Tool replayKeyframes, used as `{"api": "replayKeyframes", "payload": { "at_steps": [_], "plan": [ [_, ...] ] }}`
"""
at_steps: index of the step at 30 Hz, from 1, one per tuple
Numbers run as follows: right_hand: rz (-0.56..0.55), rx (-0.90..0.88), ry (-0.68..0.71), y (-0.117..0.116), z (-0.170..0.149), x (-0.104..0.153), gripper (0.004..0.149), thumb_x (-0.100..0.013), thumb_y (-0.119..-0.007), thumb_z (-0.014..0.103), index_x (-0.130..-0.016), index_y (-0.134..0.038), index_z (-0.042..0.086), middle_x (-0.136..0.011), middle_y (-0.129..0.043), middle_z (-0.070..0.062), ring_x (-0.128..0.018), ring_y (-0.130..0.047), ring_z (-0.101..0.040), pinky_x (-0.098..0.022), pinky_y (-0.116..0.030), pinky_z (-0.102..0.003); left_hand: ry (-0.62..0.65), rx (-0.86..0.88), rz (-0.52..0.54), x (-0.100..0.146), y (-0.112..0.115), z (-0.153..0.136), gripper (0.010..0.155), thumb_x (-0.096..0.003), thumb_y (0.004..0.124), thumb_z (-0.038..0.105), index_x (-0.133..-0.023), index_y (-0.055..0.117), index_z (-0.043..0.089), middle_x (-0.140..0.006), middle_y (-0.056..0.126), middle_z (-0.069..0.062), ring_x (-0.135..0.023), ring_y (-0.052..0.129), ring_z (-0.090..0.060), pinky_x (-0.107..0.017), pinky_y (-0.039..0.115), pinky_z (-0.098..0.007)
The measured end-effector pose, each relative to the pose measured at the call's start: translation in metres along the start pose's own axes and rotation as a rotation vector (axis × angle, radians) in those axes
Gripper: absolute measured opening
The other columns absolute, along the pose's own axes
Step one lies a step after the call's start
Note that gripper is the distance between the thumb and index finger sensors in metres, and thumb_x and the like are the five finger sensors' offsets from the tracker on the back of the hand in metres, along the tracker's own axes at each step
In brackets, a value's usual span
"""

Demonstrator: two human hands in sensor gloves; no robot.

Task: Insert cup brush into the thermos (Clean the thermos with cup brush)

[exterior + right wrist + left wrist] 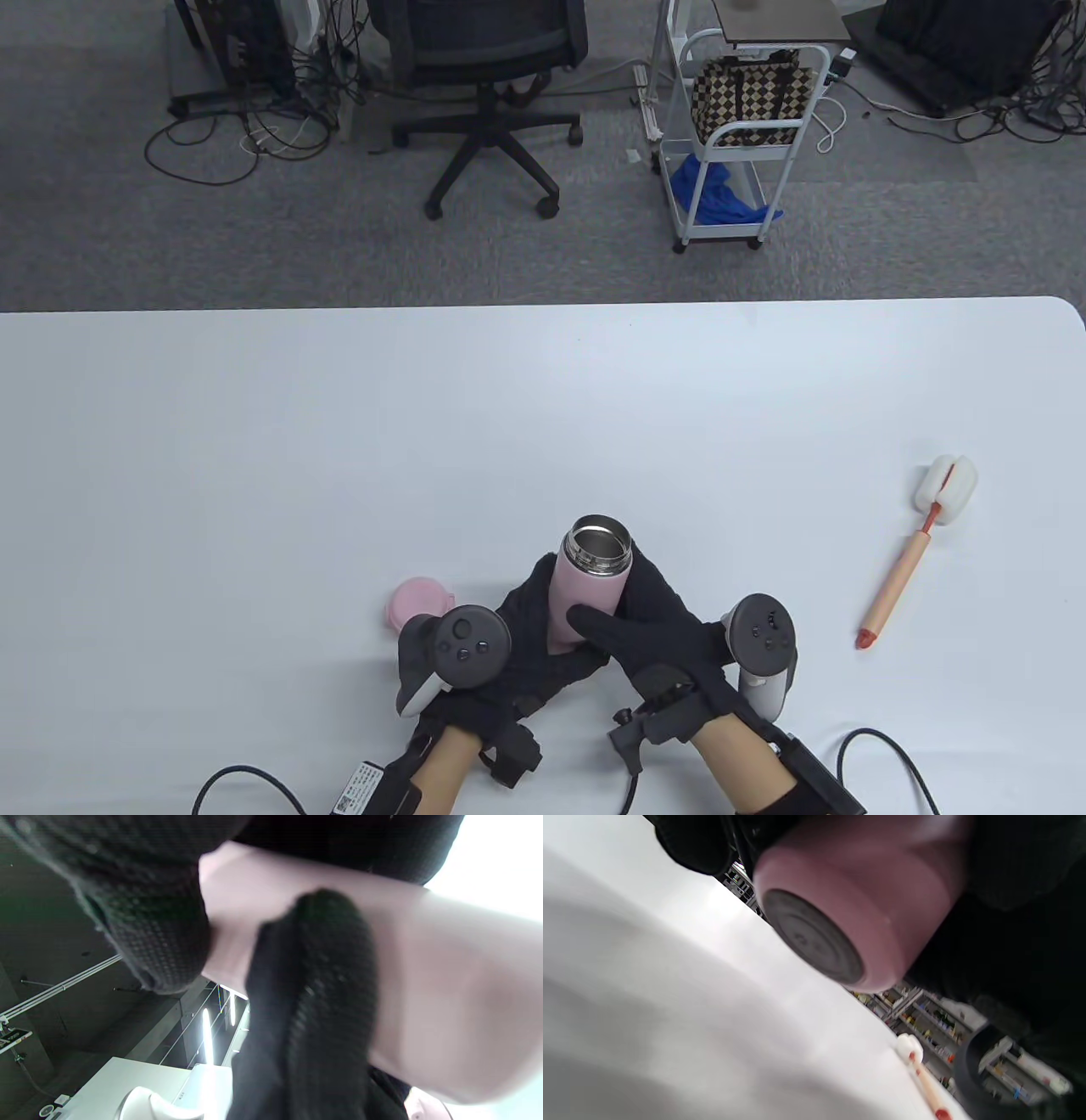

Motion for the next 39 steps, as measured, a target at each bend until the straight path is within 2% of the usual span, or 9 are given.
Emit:
{"api": "replayKeyframes", "payload": {
  "at_steps": [3,6,8,11,20,24,28,35,39],
  "plan": [
    [0.046,-0.027,0.03,0.003,0.002,-0.004,0.06,-0.06,-0.09,0.044,-0.104,-0.061,0.014,-0.103,-0.067,-0.017,-0.087,-0.081,-0.041,-0.058,-0.079,-0.048,0.002,0.059,0.026,0.001,-0.007,-0.002,0.081,-0.0511,0.079,0.063,-0.109,0.04,0.021,-0.117,0.056,-0.011,-0.107,0.07,-0.038,-0.075,0.063,-0.056],
    [-0.036,0.06,0.1,0.019,0.009,-0.005,0.054,-0.06,-0.093,0.048,-0.099,-0.074,0.017,-0.096,-0.081,-0.01,-0.079,-0.093,-0.034,-0.061,-0.071,-0.058,0.009,0.061,0.056,0.004,-0.013,-0.003,0.081,-0.0503,0.079,0.064,-0.108,0.041,0.023,-0.117,0.054,-0.013,-0.105,0.07,-0.039,-0.074,0.063,-0.057],
    [-0.113,0.171,0.136,0.033,0.014,-0.005,0.066,-0.056,-0.096,0.051,-0.105,-0.071,0.015,-0.099,-0.08,-0.014,-0.082,-0.089,-0.038,-0.062,-0.067,-0.062,0.01,0.038,0.087,0.005,-0.017,-0.006,0.082,-0.0493,0.079,0.065,-0.108,0.041,0.023,-0.117,0.054,-0.012,-0.105,0.069,-0.039,-0.074,0.064,-0.057],
    [-0.255,0.28,0.076,0.068,0.013,-0.006,0.08,-0.052,-0.093,0.06,-0.109,-0.066,0.011,-0.101,-0.076,-0.02,-0.081,-0.087,-0.043,-0.061,-0.065,-0.063,0.016,0.043,0.12,0.009,-0.025,-0.011,0.083,-0.0478,0.081,0.065,-0.109,0.04,0.026,-0.118,0.051,-0.007,-0.108,0.066,-0.037,-0.074,0.062,-0.058],
    [-0.64,0.824,-0.214,0.179,0.006,0.004,0.08,-0.058,-0.092,0.053,-0.114,-0.057,0.008,-0.106,-0.067,-0.024,-0.081,-0.083,-0.045,-0.06,-0.066,-0.061,0.007,0.06,0.215,0.018,-0.041,-0.012,0.084,-0.0485,0.08,0.065,-0.11,0.037,0.028,-0.118,0.049,-0.007,-0.108,0.065,-0.036,-0.075,0.061,-0.058],
    [-0.634,1.016,-0.564,0.214,-0.017,0.008,0.086,-0.059,-0.089,0.055,-0.117,-0.046,0.008,-0.113,-0.057,-0.025,-0.087,-0.077,-0.047,-0.062,-0.064,-0.06,0.0,0.042,0.217,0.018,-0.043,-0.014,0.083,-0.0492,0.078,0.066,-0.11,0.037,0.028,-0.118,0.049,-0.007,-0.107,0.065,-0.036,-0.074,0.061,-0.058],
    [-0.634,1.022,-0.727,0.232,-0.038,0.011,0.087,-0.06,-0.09,0.051,-0.117,-0.044,0.005,-0.114,-0.055,-0.028,-0.087,-0.078,-0.047,-0.061,-0.065,-0.06,-0.01,0.031,0.223,0.018,-0.045,-0.014,0.082,-0.049,0.078,0.066,-0.11,0.037,0.028,-0.118,0.049,-0.006,-0.107,0.065,-0.036,-0.074,0.061,-0.058],
    [-0.566,1.106,-0.873,0.235,-0.055,0.008,0.087,-0.06,-0.092,0.042,-0.117,-0.039,0.002,-0.11,-0.061,-0.027,-0.082,-0.081,-0.039,-0.06,-0.067,-0.057,-0.03,-0.037,0.251,0.02,-0.051,-0.018,0.083,-0.048,0.08,0.066,-0.11,0.037,0.03,-0.119,0.048,-0.003,-0.107,0.064,-0.036,-0.074,0.06,-0.059],
    [-0.567,1.11,-0.843,0.232,-0.054,0.005,0.081,-0.061,-0.092,0.034,-0.116,-0.042,0.002,-0.105,-0.068,-0.025,-0.076,-0.086,-0.033,-0.059,-0.069,-0.055,-0.032,-0.078,0.284,0.022,-0.056,-0.017,0.083,-0.0475,0.081,0.065,-0.11,0.038,0.031,-0.119,0.048,-0.001,-0.108,0.063,-0.035,-0.074,0.06,-0.06]
  ]
}}
Point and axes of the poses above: the tracker on the back of each hand, its own z axis roughly to the thumb side, its own x axis roughly from the fingertips to the wrist, y = z × x, the point moved 2 cm from there along -x, roughly from the wrist to the fingertips
